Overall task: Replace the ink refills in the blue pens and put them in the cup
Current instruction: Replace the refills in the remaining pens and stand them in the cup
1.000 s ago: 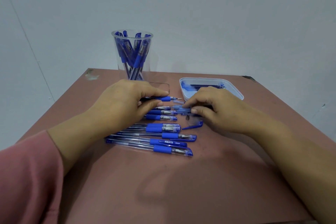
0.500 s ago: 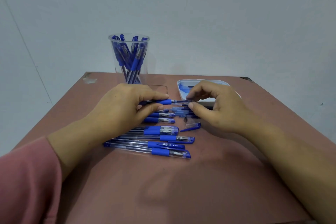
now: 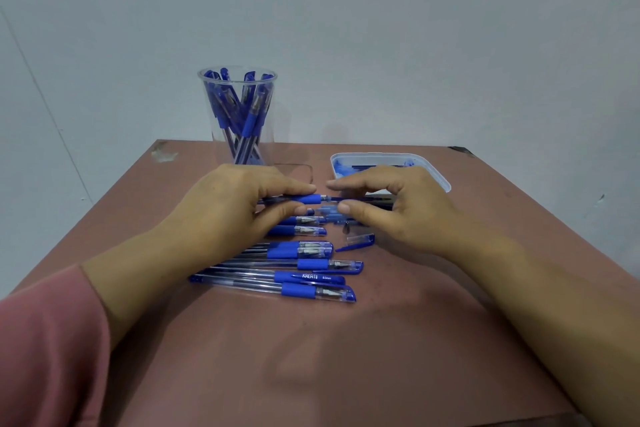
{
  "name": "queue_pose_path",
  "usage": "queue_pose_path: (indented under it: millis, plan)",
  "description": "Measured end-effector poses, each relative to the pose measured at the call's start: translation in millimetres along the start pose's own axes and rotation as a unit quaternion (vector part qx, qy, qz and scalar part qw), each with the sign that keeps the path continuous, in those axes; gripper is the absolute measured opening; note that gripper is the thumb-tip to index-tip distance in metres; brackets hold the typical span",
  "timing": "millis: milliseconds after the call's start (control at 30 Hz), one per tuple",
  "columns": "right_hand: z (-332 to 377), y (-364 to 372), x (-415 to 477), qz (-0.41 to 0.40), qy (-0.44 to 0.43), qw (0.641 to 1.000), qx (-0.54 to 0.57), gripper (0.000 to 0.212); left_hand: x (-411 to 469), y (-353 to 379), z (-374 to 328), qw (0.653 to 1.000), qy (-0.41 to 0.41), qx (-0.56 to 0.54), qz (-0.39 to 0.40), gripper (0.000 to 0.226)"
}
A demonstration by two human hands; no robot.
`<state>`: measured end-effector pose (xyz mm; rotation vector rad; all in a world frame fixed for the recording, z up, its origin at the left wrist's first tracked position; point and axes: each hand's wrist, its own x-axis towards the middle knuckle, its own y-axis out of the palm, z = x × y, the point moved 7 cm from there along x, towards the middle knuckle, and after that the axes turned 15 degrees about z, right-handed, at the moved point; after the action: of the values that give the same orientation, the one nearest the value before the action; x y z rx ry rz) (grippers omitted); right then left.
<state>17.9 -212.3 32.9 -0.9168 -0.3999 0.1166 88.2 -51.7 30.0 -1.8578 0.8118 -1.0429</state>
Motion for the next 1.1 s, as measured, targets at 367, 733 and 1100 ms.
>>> queue_pose_path:
  millis: [367, 733, 1100]
  plan:
    - [-11.1, -7.8, -3.0, 0.016, 0.037, 0.999, -0.007, 0.026, 0.7, 0.5, 1.2, 1.0, -0.008, 0.006, 0.009, 0.034]
    - [-30.1, -33.0, -13.9, -0.005, 0.091, 0.994, -0.056, 0.015, -0.2, -4.0, 7.3, 1.0, -0.007, -0.005, -0.023, 0.042]
    - [-46.7, -14.5, 2.5, 0.047, 0.058, 0.972, -0.221, 0.019, 0.0, -3.6, 2.3, 1.0, 0.002, 0.011, -0.007, 0.046]
